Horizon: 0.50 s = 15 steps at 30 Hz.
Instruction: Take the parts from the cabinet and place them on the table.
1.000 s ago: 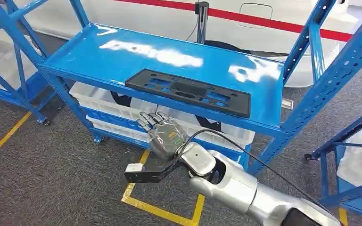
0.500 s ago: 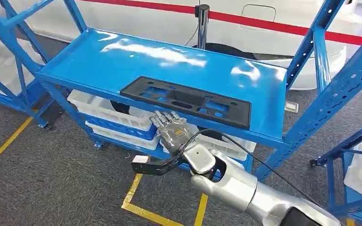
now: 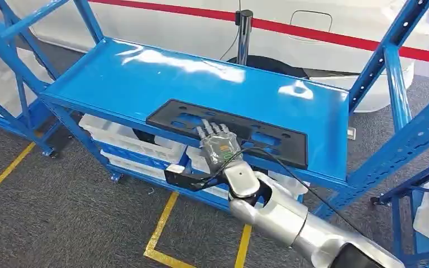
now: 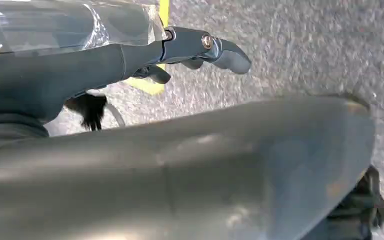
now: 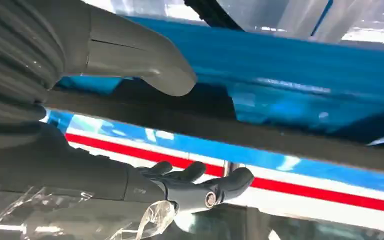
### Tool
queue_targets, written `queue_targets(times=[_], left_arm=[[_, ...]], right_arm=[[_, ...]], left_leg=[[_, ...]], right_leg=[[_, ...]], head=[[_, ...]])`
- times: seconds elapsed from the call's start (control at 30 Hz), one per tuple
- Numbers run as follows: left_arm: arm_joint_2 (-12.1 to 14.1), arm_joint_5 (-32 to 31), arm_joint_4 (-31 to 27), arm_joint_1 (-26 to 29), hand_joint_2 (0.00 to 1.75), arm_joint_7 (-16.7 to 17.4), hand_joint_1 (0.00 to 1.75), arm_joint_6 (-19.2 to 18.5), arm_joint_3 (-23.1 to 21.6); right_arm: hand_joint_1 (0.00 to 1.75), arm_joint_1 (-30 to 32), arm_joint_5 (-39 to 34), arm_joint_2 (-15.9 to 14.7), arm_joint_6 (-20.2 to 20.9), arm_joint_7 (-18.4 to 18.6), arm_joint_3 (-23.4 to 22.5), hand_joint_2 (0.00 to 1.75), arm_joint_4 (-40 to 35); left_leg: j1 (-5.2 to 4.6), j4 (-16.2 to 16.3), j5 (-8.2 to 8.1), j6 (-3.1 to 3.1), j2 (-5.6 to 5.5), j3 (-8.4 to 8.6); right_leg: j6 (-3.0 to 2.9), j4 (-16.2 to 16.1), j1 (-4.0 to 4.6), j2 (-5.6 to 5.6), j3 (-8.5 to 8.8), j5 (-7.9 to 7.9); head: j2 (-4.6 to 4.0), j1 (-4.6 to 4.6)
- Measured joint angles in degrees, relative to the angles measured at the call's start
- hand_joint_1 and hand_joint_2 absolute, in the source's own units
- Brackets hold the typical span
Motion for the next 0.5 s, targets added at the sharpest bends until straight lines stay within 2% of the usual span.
queue_targets(times=[0.03, 0.1, 0.13, 0.17, 0.2, 0.23, 0.3, 0.33, 0.37, 0.43, 0.5], left_arm=[[0.0, -0.1, 0.0, -0.1, 0.0, 0.0, 0.0, 0.0, 0.0], [0.0, -0.1, 0.0, -0.2, 0.0, 0.0, 0.0, 0.0, 0.0], [0.0, 0.0, 0.0, -0.2, 0.0, 0.0, 0.0, 0.0, 0.0], [0.0, 0.1, 0.0, -0.1, 0.0, 0.0, 0.0, 0.0, 0.0], [0.0, 0.1, 0.0, 0.1, 0.0, 0.0, 0.0, 0.0, 0.0], [0.0, 0.3, 0.0, 0.1, 0.0, 0.0, 0.0, 0.0, 0.0], [0.0, 0.7, 0.0, 0.0, 0.0, 0.0, 0.0, 0.0, 0.0], [0.0, 0.9, 0.0, 0.0, 0.0, 0.0, 0.0, 0.0, 0.0], [0.0, 1.0, 0.0, -0.3, 0.0, 0.0, 0.0, 0.0, 0.0], [0.0, 1.3, 0.0, -0.3, 0.0, -0.3, 0.0, 0.0, 0.0], [0.0, 1.0, 0.0, -0.3, 0.0, -1.5, 0.0, 0.1, 0.0]], right_arm=[[0.0, -0.3, -0.4, -0.3, -0.2, 0.4, -0.8, 1.75, 0.0], [0.0, -0.7, -1.2, -1.1, 0.0, 0.6, -1.8, 1.75, 0.0], [0.0, -0.6, -1.3, -1.4, 0.4, 0.9, -1.9, 1.75, 0.0], [0.0, -0.3, -1.3, -1.8, 0.7, 1.3, -1.9, 1.75, 0.0], [0.0, 0.1, -1.1, -2.2, 1.1, 1.8, -1.9, 1.75, 0.0], [0.0, 0.3, -1.1, -2.3, 1.5, 2.1, -1.9, 1.75, 0.0], [0.0, 0.3, -1.2, -2.7, 3.5, 2.4, -1.9, 1.75, 0.0], [0.0, 0.4, -1.4, -2.9, 4.8, 2.4, -1.8, 1.75, 0.0], [0.0, 0.4, -1.8, -2.9, 6.1, 2.3, -1.7, 1.75, -0.2], [0.0, 1.0, -2.5, -3.1, 7.8, 2.0, -1.5, 1.75, -0.6], [0.0, 1.2, -3.1, -3.0, 8.4, 1.9, -1.4, 1.75, -1.1]], left_leg=[[0.0, -0.2, -0.27, 0.48, 0.04, 0.38], [-0.1, -0.2, -0.76, 1.09, 0.05, 0.84], [-0.15, -0.2, -1.05, 1.23, 0.04, 1.15], [-0.16, -0.1, -1.37, 1.22, 0.0, 1.57], [-0.14, -0.1, -1.83, 1.16, -0.04, 2.21], [-0.14, -0.1, -2.23, 1.06, -0.13, 2.82], [-0.12, -0.1, -3.22, 0.66, -0.18, 4.27], [-0.38, -0.1, -3.67, 0.28, -0.19, 4.41], [-0.56, 0.2, -3.97, -0.02, -0.26, 4.33], [-0.47, -0.3, -3.98, -0.29, -0.23, 4.4], [-0.45, 0.1, -4.7, -0.74, -0.17, 4.39]], right_leg=[[0.05, 2.9, 0.22, 0.0, -1.26, -1.29], [0.14, 12.7, 0.18, 0.01, -6.76, -5.19], [0.19, 17.1, 0.19, 0.01, -9.49, -6.31], [0.22, 19.2, 0.18, 0.01, -11.32, -6.01], [0.18, 18.1, 0.18, 0.0, -11.69, -3.79], [0.14, 14.8, 0.15, 0.0, -10.7, -1.0], [-0.1, 3.6, 0.13, -0.04, -6.64, 6.03], [-0.28, 1.5, 0.24, -0.01, -5.41, 5.94], [-0.63, 0.3, 0.29, 0.05, -5.13, 5.45], [-1.16, 0.5, 0.55, 0.14, -5.31, 5.22], [-1.68, 0.2, -0.02, 0.17, -4.95, 5.24]], head=[[0.0, 0.04], [0.0, 0.02], [0.0, 0.02], [0.0, 0.0], [0.0, 0.02], [0.0, 0.02], [0.0, 0.02], [0.0, 0.0], [0.0, 0.02], [0.0, 0.0], [0.0, -0.02]])
